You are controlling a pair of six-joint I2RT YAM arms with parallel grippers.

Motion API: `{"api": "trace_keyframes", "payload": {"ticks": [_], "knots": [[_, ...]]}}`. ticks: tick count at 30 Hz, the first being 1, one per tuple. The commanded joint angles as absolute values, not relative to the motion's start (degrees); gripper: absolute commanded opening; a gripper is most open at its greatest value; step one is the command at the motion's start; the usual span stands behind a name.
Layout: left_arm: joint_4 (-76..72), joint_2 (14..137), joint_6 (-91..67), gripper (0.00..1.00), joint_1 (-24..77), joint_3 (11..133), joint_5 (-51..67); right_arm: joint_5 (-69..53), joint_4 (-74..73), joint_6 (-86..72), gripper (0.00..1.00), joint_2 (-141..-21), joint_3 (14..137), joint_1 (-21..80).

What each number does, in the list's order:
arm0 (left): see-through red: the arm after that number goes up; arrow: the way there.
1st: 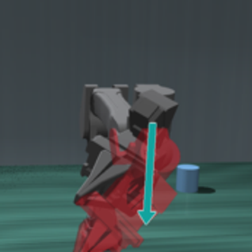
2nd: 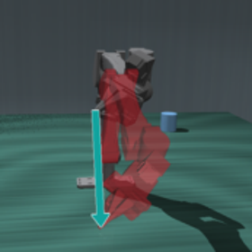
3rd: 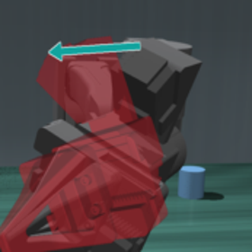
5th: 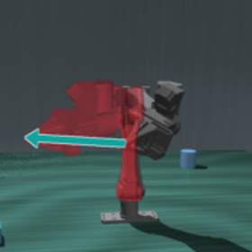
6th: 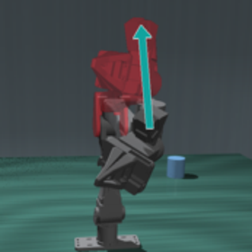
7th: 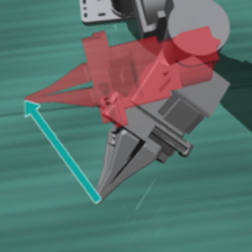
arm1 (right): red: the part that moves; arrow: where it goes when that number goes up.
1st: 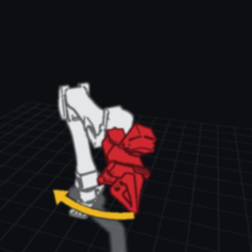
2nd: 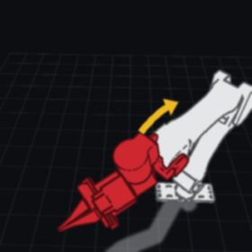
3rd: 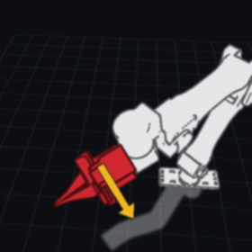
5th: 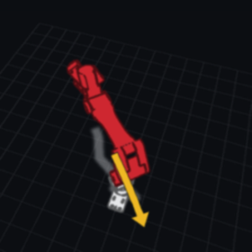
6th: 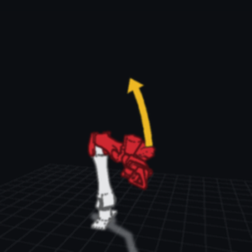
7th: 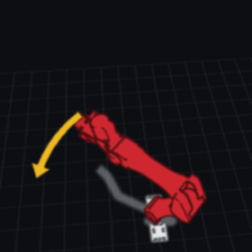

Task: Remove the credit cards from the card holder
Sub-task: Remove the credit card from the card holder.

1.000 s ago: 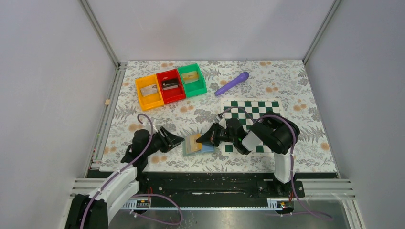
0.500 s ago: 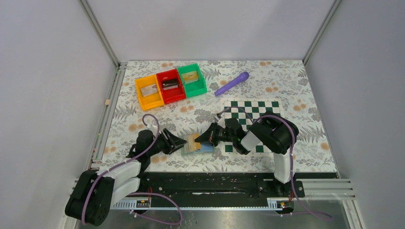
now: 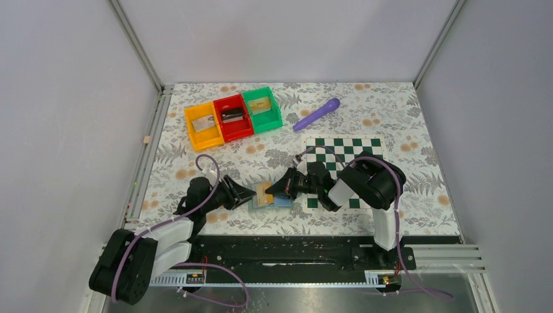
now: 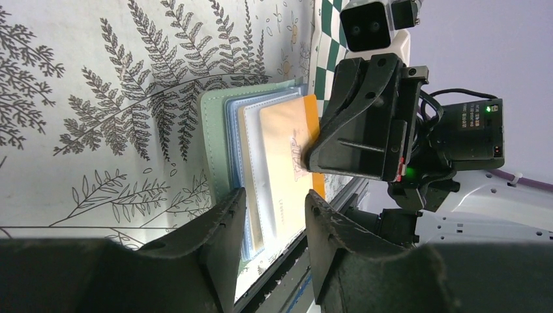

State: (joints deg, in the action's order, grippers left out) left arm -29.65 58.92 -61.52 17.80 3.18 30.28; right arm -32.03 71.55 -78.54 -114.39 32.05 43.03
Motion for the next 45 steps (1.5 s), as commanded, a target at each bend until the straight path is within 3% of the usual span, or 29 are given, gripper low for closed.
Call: {"api": "trace_keyframes", "payload": {"ticks": [1,16,35,45], "knots": [[-32.89,58.49,-61.01,0.40,18.19,3.87,31.28,-31.91,76.13,-79.16,0.00,-114.52,33.31,43.70],[-20.10,46.25,-60.81,0.42,18.63,5.98,27.13,-31.72,76.11,-78.90,0.00,-115.30,33.11,43.77],[-27.66,53.98,-61.09,0.42,19.52,4.57,27.36,-32.11,77.83,-80.07,0.00,-115.21,33.00,43.72],[-31.09,57.08,-61.70,0.36,19.74,3.91,28.11,-32.27,78.96,-80.73,0.00,-115.97,33.20,43.87]]}}
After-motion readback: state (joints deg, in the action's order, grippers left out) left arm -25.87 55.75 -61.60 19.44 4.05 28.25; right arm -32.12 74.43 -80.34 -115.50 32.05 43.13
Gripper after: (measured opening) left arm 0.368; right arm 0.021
